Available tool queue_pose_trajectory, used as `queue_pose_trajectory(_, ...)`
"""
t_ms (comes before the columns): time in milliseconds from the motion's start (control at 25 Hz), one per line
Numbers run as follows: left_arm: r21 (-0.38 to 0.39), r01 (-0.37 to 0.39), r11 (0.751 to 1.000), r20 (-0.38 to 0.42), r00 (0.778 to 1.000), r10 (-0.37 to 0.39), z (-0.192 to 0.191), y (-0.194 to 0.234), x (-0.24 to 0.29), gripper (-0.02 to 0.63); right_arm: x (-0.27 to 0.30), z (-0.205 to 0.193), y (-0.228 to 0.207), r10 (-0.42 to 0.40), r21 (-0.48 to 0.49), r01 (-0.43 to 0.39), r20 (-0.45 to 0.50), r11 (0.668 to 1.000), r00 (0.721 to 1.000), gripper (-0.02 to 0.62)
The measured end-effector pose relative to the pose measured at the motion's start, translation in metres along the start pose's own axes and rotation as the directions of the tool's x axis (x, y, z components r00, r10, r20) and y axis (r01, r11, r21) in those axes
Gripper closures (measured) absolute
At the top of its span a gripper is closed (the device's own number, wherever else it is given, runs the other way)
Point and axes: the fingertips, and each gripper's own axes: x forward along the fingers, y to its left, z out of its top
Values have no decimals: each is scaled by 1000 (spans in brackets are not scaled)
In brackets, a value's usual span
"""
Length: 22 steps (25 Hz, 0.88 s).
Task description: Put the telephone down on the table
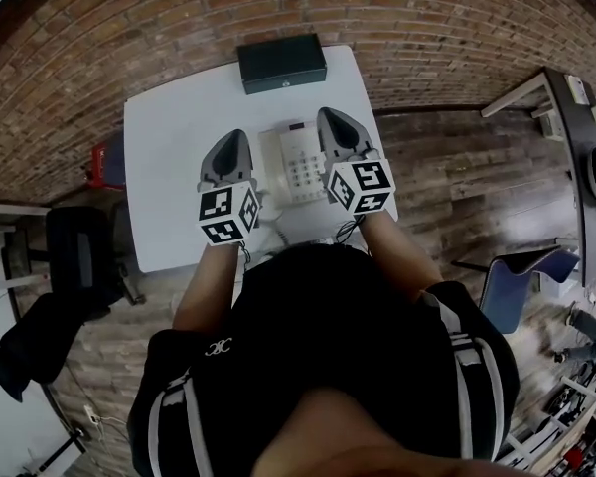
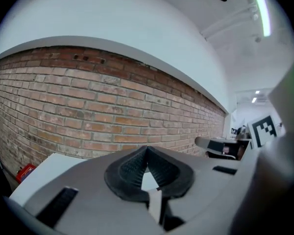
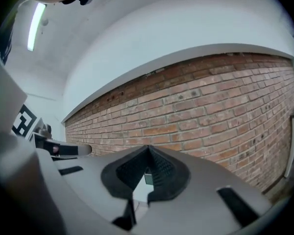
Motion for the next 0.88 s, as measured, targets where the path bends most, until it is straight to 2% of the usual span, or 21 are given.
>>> queue_pose_trajectory(120, 18, -15, 1000, 64, 998, 14, 24, -3, -12, 603, -12, 27, 7, 38, -8, -37, 65, 999, 997, 597)
queue_pose_trajectory(240, 42, -15, 999, 96, 995, 11, 38, -7, -19, 603, -20, 42, 10, 52, -6, -52, 105, 999, 993, 597)
queue_pose_trajectory(400, 35, 4, 999, 73, 997, -6, 33, -10, -18, 601, -21, 43, 9, 51, 0, -51, 109, 999, 993, 597)
queue_pose_trajectory(560, -5, -5, 1000, 45, 999, 5, 24, -8, -18, 602, -22, 40, 11, 71, 31, -75, 103, 997, 992, 597)
queue_pose_trajectory(880, -27, -22, 999, 23, 999, 22, 18, -6, -15, 601, -20, 34, 8, 78, 44, -82, 83, 996, 993, 597)
